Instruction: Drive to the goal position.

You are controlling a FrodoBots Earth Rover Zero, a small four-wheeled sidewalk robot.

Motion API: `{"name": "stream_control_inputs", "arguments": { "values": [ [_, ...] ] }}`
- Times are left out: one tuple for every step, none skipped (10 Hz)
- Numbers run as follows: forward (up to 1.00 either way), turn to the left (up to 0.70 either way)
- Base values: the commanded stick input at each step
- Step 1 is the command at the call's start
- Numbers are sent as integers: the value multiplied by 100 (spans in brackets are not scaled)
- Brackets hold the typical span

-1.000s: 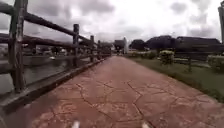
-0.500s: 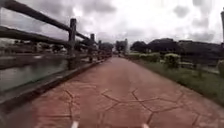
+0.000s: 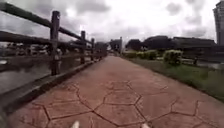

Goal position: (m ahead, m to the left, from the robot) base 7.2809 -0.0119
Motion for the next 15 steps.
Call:
{"name": "stream_control_inputs", "arguments": {
  "values": [
    [100, 0],
    [100, 0],
    [100, 0],
    [100, 0],
    [100, 0],
    [100, 0],
    [100, 0],
    [100, 0],
    [100, 0],
    [100, 0],
    [100, 0],
    [100, 0],
    [100, 0],
    [100, 0],
    [100, 0]
  ]
}}
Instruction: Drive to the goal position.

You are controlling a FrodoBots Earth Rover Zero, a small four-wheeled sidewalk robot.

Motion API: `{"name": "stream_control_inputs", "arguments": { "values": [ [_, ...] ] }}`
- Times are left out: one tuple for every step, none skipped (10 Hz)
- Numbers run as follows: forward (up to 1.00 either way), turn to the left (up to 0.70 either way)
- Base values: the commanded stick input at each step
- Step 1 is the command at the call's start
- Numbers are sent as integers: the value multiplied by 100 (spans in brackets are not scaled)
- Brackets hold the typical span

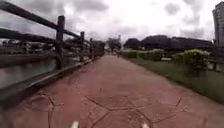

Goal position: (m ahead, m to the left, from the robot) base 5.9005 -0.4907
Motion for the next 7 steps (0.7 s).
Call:
{"name": "stream_control_inputs", "arguments": {
  "values": [
    [100, 0],
    [100, 0],
    [100, 0],
    [100, 0],
    [100, 0],
    [100, 0],
    [100, 0]
  ]
}}
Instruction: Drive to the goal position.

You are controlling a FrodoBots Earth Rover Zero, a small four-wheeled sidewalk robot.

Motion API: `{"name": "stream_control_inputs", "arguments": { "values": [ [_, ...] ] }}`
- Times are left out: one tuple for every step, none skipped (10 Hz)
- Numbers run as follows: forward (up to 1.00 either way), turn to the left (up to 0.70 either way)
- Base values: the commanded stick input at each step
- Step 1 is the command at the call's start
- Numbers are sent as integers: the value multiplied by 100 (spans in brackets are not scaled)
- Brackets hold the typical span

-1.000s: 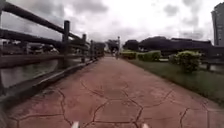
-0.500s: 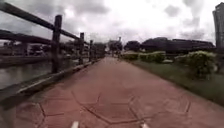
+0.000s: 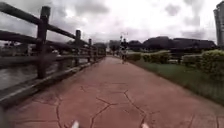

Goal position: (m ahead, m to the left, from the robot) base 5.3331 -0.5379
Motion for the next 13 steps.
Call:
{"name": "stream_control_inputs", "arguments": {
  "values": [
    [100, 0],
    [100, 0],
    [100, 0],
    [100, 0],
    [100, 0],
    [100, 0],
    [100, 0],
    [100, 0],
    [100, 0],
    [100, 0],
    [100, 0],
    [100, 0],
    [100, 0]
  ]
}}
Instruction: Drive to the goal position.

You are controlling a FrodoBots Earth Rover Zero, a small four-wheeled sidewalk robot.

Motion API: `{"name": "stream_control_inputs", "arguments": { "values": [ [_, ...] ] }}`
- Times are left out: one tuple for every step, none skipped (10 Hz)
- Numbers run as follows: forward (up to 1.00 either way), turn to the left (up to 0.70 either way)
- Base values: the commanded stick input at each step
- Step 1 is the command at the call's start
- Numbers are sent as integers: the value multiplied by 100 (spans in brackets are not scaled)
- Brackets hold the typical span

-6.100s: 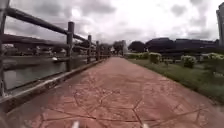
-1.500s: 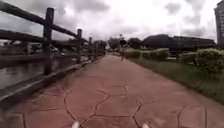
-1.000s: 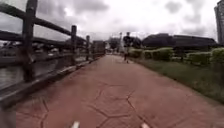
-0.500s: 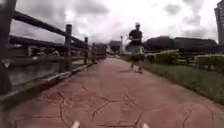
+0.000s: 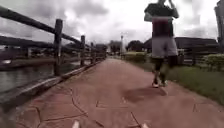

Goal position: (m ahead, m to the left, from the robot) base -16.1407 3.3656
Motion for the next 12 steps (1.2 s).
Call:
{"name": "stream_control_inputs", "arguments": {
  "values": [
    [100, 0],
    [100, 0],
    [100, 0],
    [100, 0],
    [100, 0],
    [100, 0],
    [100, 0],
    [100, 0],
    [100, 0],
    [100, 0],
    [100, 0],
    [100, 0]
  ]
}}
